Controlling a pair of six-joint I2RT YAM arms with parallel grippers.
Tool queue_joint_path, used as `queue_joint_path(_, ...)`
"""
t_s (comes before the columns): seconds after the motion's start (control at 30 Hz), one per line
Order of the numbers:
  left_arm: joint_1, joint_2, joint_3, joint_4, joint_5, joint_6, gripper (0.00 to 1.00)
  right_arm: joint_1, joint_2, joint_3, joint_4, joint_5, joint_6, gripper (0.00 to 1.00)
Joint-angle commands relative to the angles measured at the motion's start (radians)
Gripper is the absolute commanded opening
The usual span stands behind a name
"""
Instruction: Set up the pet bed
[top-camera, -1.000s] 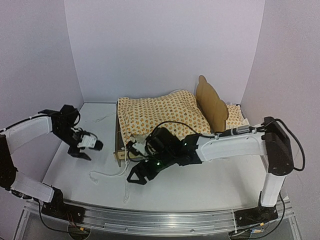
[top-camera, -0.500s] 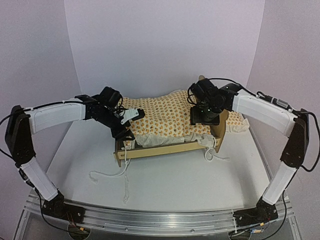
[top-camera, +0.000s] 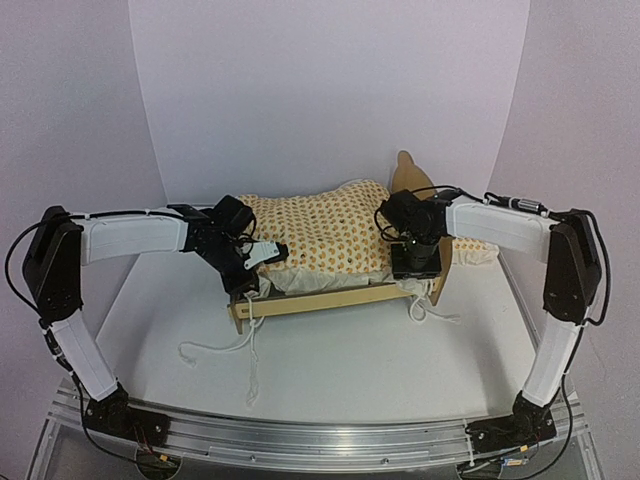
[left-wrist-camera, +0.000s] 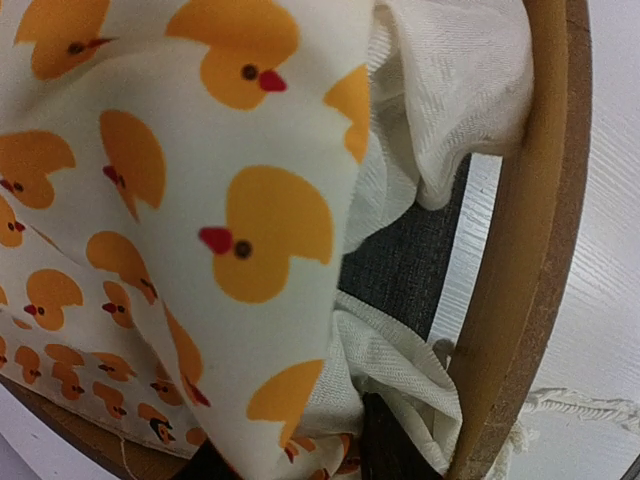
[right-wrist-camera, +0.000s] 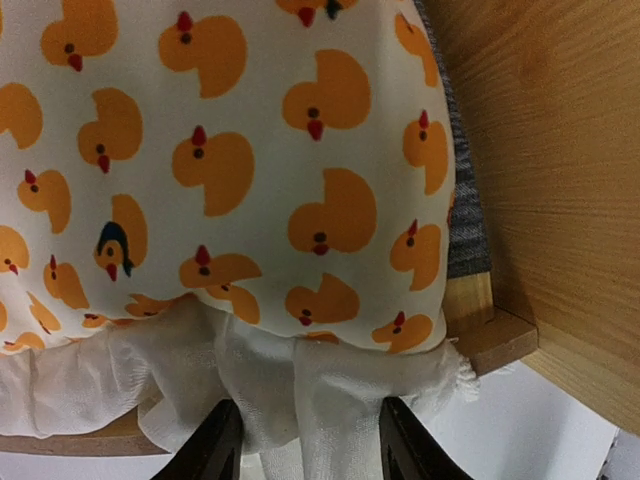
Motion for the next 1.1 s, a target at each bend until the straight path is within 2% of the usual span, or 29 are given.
queue_joint_path(0.0,0.002,-0.022,0.019,-0.03,-0.037,0.028,0.01,-0.025,0.023,-0.027,-0.005,-0.034,-0.005,0.17)
queue_joint_path(0.07,0.007,-0.052,0.045,-0.043,-0.037,0.053,0.0,-0.034,0.004,-0.028,-0.007,-0.019,-0.005,0.03)
queue_joint_path(0.1,0.012,-0.064,0.057,-0.058,-0.037,0.064,0.0,-0.037,-0.008,-0.028,-0.007,-0.009,-0.008,0.0)
queue_joint_path(0.2,0.051,-0.105,0.135,-0.14,-0.003,0.106,0.0,-0.055,-0.048,-0.027,-0.007,-0.002,-0.023,0.0)
queue_joint_path(0.3,0.097,-0.14,0.208,-0.266,0.104,0.158,0.0,-0.065,-0.095,-0.019,-0.009,0.005,-0.038,0.0)
queue_joint_path(0.43,0.129,-0.217,0.187,-0.377,0.206,0.256,0.0,-0.083,-0.162,-0.023,-0.012,0.012,-0.043,0.0)
queue_joint_path(0.73,0.183,-0.239,0.154,-0.458,0.381,0.41,0.0,-0.134,-0.2,-0.038,-0.014,-0.009,-0.073,0.0)
queue_joint_path(0.8,0.183,-0.228,0.105,-0.436,0.361,0.446,0.0,-0.134,-0.18,-0.048,-0.014,-0.056,-0.084,0.0)
queue_joint_path(0.87,0.179,-0.207,0.036,-0.36,0.283,0.456,0.0,-0.132,-0.152,-0.071,-0.008,-0.092,-0.08,0.0)
queue_joint_path(0.93,0.174,-0.179,-0.027,-0.28,0.202,0.465,0.05,-0.132,-0.124,-0.081,0.005,-0.112,-0.078,0.0)
queue_joint_path(0.97,0.173,-0.169,-0.043,-0.245,0.175,0.465,0.13,-0.132,-0.114,-0.079,0.009,-0.117,-0.076,0.02)
queue_joint_path(1.07,0.171,-0.153,-0.05,-0.17,0.123,0.457,0.38,-0.119,-0.098,-0.046,0.011,-0.127,-0.081,0.19)
